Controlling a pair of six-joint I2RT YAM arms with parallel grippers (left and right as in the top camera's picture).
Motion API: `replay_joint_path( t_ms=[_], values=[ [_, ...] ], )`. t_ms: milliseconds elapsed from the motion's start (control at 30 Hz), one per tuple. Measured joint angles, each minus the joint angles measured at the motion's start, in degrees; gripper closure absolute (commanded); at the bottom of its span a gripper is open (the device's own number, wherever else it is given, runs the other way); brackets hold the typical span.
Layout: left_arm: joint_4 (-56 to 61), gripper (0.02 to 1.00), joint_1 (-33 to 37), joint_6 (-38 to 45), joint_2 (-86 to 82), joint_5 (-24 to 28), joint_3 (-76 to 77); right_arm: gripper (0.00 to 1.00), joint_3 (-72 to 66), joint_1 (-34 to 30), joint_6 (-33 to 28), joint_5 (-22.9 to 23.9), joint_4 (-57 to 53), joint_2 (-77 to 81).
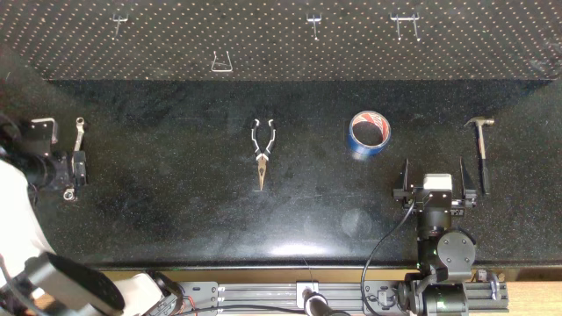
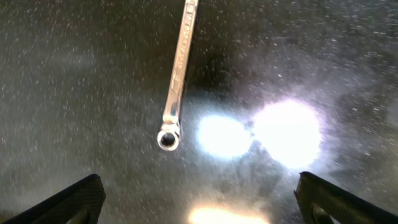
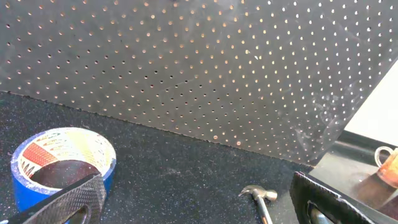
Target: Place Tools Onto Pegboard
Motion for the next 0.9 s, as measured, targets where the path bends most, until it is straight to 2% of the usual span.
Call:
replay_joint_path(
  t_ms=[267,900],
  values=[
    [0.5,0.025,0.0,1.5,11.4,0.7,4.7,0.025,0.0,0.0,0.0,0.0,0.0,0.0],
    [1.3,0.025,0.0,3.9,23.3,0.6,11.5,0.025,0.0,0.0,0.0,0.0,0.0,0.0]
  ],
)
